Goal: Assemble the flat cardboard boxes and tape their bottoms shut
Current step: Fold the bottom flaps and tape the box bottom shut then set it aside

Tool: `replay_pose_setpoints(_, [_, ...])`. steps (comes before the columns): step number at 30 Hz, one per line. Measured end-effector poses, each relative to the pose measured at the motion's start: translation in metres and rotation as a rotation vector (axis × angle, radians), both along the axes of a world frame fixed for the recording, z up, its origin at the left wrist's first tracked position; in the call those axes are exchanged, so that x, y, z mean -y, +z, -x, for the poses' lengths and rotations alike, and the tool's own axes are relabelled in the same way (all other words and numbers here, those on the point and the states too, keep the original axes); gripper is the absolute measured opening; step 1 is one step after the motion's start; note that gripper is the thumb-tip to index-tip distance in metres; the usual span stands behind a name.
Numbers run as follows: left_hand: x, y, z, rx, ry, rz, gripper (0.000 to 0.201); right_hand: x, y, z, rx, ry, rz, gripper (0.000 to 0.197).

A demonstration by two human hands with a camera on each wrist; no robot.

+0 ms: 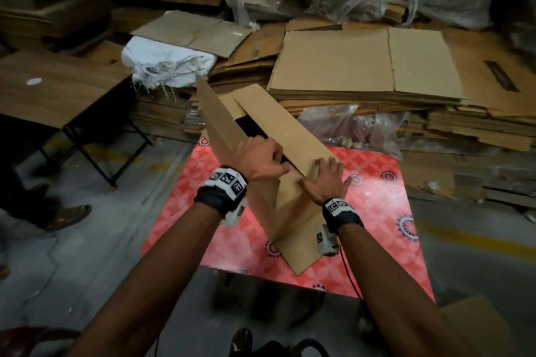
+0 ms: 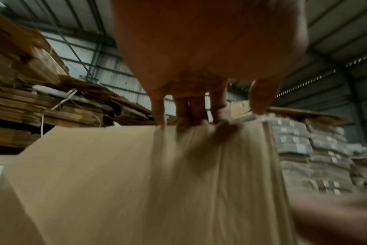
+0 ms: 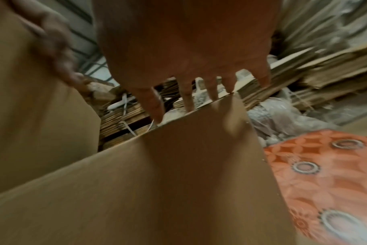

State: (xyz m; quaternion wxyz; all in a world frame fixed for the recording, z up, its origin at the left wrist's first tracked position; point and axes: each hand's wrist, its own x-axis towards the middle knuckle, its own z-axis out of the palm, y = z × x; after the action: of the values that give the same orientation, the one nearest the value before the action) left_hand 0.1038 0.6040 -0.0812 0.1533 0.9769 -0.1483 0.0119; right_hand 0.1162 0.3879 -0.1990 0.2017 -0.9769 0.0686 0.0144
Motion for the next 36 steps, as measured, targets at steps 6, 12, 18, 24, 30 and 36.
replay_pose_setpoints(6, [-0.06,-0.007,0.018,-0.265,0.141,-0.141,0.04,-0.021,-0.007,-0.002,0.065,-0.048,0.053,0.077])
replay_pose_setpoints(12, [-0.066,-0.083,0.045,-0.419,0.244,0.051,0.077,-0.017,-0.011,-0.002,0.111,-0.026,0.173,0.063])
replay_pose_setpoints(18, [-0.027,-0.092,0.056,-0.41,0.347,0.32,0.094,-0.014,-0.011,0.007,0.132,-0.023,0.232,0.061])
replay_pose_setpoints(24, [-0.027,-0.098,0.036,-0.412,0.358,0.4,0.093,-0.014,-0.001,0.019,0.132,-0.004,0.35,0.06])
replay_pose_setpoints(30, [-0.027,-0.09,0.027,-0.379,0.32,0.163,0.102,-0.016,0.023,0.022,0.145,0.108,0.433,0.056])
replay_pose_setpoints(36, [0.01,-0.086,0.03,-0.328,0.055,-0.164,0.057,-0.002,0.063,0.011,0.246,0.131,0.289,0.046])
